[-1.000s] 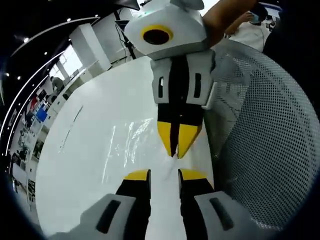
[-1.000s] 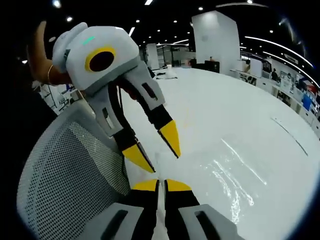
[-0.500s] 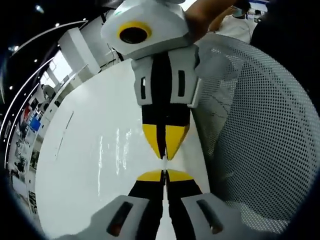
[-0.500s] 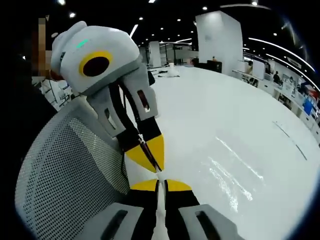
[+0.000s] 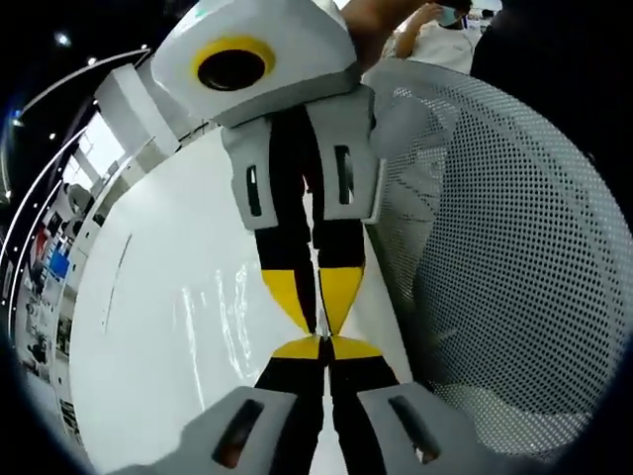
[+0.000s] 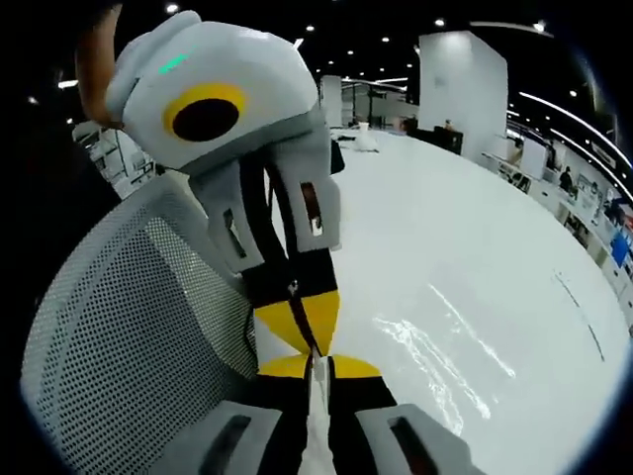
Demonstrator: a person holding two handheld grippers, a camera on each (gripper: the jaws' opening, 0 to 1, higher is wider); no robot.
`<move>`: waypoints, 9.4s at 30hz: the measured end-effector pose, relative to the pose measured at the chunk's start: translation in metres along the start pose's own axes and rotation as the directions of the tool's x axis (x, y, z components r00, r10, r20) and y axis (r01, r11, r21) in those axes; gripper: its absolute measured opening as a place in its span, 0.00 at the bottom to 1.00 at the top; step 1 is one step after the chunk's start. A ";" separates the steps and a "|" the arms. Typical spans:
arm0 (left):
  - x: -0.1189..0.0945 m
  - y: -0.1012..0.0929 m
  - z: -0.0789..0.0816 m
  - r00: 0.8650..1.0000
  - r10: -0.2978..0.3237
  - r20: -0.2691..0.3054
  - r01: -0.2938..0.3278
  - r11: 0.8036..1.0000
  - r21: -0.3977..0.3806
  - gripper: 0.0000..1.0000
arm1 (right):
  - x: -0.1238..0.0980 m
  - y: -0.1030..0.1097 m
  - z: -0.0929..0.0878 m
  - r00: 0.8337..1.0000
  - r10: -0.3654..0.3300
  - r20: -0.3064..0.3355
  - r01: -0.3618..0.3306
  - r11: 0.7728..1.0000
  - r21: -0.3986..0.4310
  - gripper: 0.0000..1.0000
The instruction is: Open the resealable bag by pulling the two sides of the seal apart until the entire bag opening is separated and visibly accessible.
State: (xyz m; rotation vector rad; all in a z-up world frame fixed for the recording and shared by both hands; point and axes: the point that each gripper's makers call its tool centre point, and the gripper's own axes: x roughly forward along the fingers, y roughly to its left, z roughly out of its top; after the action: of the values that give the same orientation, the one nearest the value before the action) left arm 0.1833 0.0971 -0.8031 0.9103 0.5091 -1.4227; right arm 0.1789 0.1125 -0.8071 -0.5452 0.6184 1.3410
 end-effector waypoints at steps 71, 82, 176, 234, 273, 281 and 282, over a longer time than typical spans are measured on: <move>0.001 -0.013 0.008 0.999 0.033 0.011 -0.033 0.999 -0.042 0.00 | 0.002 0.014 -0.010 0.996 0.045 -0.081 -0.052 0.994 -0.093 0.00; 0.000 -0.008 0.009 0.998 0.064 0.015 -0.062 0.995 -0.074 0.00 | -0.002 0.007 -0.014 0.993 0.037 -0.113 -0.050 0.992 -0.112 0.00; -0.016 -0.005 -0.018 0.996 0.094 0.001 -0.092 0.981 -0.170 0.00 | -0.041 -0.015 -0.053 0.985 -0.058 -0.164 0.056 0.998 -0.015 0.00; -0.013 -0.014 -0.016 0.995 0.097 -0.021 -0.098 0.993 -0.060 0.00 | -0.027 -0.012 -0.035 0.996 -0.051 -0.077 0.058 0.995 0.085 0.11; -0.016 0.003 0.010 0.963 0.270 -0.017 -0.270 0.961 -0.050 0.10 | -0.013 -0.013 -0.002 0.996 -0.081 -0.020 0.083 0.993 0.084 0.00; -0.015 0.006 0.005 0.961 0.275 -0.034 -0.277 0.959 -0.067 0.02 | -0.013 -0.014 0.005 0.997 -0.083 -0.002 0.083 0.994 0.070 0.00; -0.015 0.005 0.005 0.962 0.272 -0.033 -0.273 0.960 -0.064 0.02 | -0.013 -0.014 0.005 0.996 -0.085 -0.001 0.084 0.994 0.069 0.00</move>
State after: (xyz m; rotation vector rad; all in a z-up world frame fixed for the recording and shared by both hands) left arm 0.1856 0.1019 -0.7876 0.9066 0.4291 -1.1389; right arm 0.1921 0.1040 -0.7943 -0.5088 0.6309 1.2362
